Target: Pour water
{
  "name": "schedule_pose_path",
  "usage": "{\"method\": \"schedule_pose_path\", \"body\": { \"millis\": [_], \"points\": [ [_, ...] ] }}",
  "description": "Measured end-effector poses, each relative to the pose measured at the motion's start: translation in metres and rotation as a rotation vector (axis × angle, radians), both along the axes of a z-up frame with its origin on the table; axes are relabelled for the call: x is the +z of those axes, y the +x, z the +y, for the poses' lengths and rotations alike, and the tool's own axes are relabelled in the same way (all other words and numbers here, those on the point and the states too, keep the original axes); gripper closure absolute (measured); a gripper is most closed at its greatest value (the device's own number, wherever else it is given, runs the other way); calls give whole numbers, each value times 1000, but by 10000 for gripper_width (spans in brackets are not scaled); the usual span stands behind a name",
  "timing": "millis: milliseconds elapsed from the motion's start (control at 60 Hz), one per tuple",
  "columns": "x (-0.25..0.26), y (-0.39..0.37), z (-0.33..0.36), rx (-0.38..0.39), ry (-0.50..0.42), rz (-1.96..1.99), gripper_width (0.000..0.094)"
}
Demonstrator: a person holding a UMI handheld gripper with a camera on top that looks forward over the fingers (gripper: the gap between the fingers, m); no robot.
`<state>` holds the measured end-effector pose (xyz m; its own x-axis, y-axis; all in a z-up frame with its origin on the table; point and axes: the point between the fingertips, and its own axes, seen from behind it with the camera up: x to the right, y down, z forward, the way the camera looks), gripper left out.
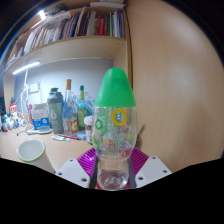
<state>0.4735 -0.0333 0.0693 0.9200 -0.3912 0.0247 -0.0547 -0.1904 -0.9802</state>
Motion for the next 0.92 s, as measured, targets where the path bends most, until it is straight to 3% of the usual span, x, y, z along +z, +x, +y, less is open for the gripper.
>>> {"method": "schedule_pose_path", "body": {
  "millis": [150,250,467,767,917],
  "points": [
    [-7,0,-2,-5,-78,9,379],
    [-11,-7,-26,-20,-152,16,71],
    [20,-62,-114,-64,-185,62,96],
    [123,-208,-267,-127,-192,154,103],
    [169,-269,-326,-118,-182,153,97]
  ]
}}
